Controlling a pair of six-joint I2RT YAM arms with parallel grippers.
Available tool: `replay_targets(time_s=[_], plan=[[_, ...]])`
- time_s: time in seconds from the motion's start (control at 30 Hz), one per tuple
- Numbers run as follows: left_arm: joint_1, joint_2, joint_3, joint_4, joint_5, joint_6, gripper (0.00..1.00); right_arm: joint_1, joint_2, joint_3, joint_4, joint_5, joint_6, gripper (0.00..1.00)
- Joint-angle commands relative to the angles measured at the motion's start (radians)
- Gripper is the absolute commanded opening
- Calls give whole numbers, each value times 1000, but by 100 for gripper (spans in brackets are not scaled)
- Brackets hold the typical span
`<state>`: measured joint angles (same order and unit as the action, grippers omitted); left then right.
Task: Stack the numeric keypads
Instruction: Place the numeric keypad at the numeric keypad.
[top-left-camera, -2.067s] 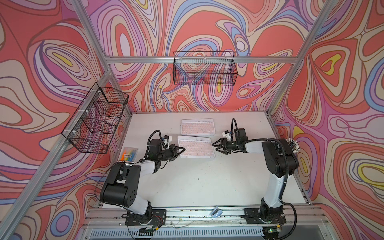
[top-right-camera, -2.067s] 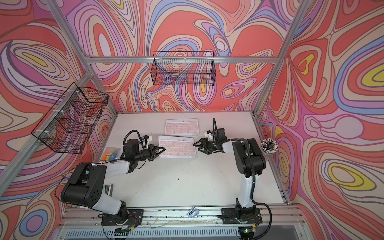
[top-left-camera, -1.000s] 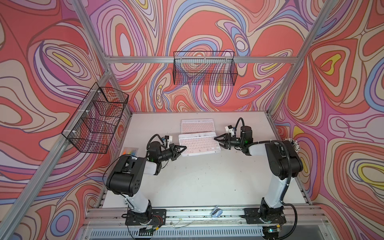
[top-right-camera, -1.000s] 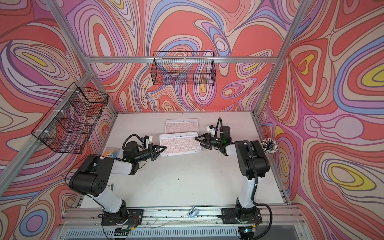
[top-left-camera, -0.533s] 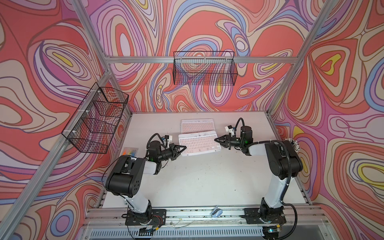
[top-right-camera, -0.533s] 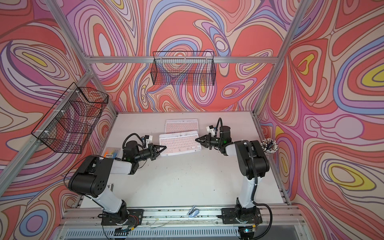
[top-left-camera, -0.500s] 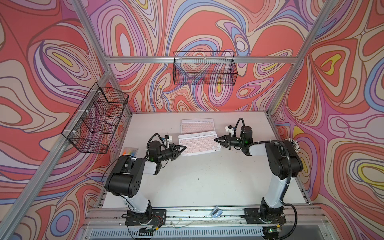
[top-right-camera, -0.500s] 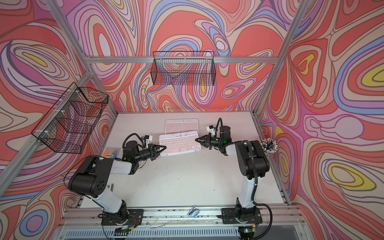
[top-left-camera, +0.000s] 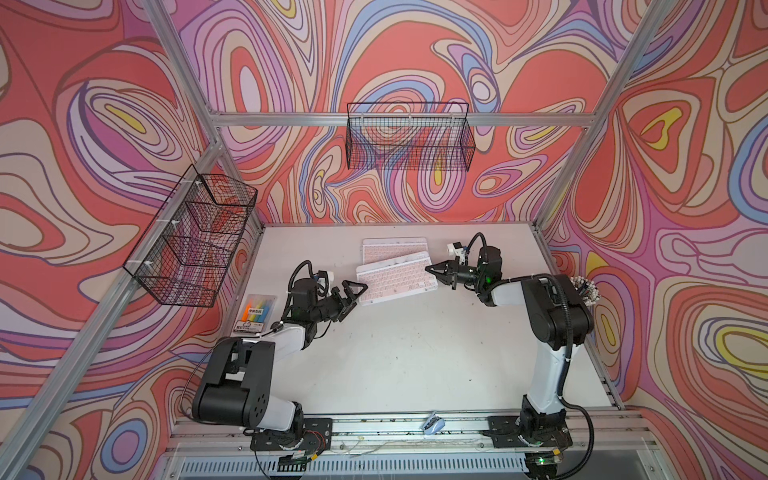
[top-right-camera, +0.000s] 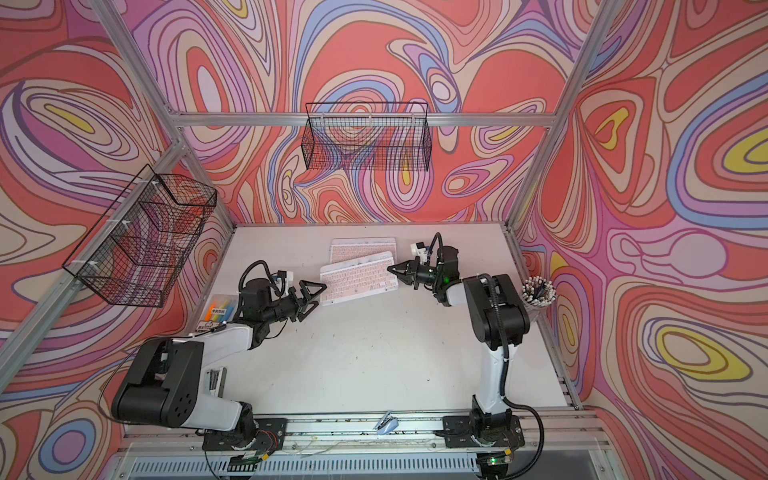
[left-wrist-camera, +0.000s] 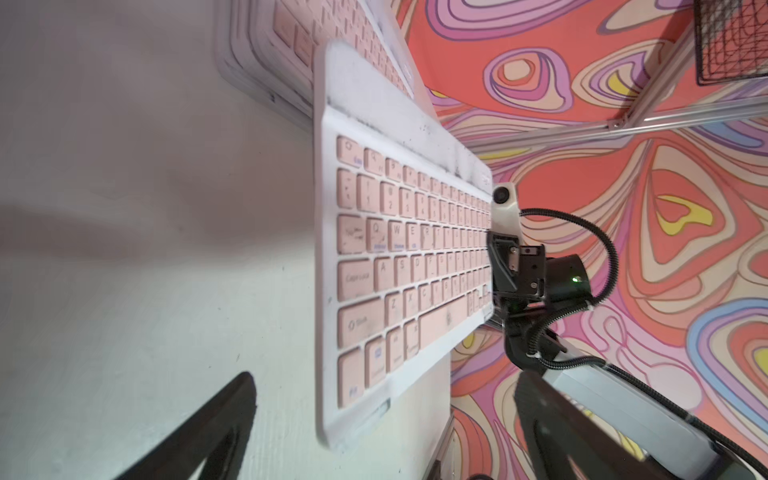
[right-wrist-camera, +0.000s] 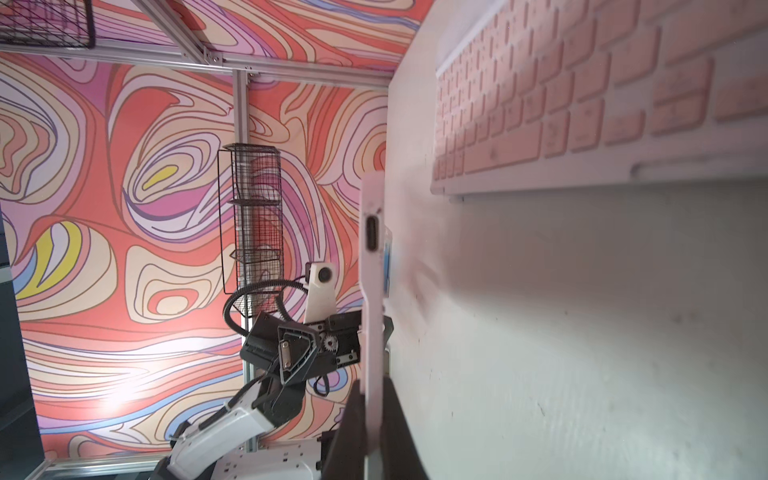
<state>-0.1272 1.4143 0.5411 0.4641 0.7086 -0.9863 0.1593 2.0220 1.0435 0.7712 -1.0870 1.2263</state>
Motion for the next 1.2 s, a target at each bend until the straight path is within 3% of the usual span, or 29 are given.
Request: replay_targets(time_s=[0.0,0.2,0.63,1.17], plan=[[1,-98,76,-425,-244,212,99,1,14,134,-114,63,-82,0],[-4,-193,82,-557,-336,273,98,1,104,341,-248,88,-144,0],[-14,-165,94,-537,-301,288,96,-1,379,712,-332,82,-107,0],[-14,-142,98,-530,-289,292,96,-37,474,745,-289,54,-54,0]])
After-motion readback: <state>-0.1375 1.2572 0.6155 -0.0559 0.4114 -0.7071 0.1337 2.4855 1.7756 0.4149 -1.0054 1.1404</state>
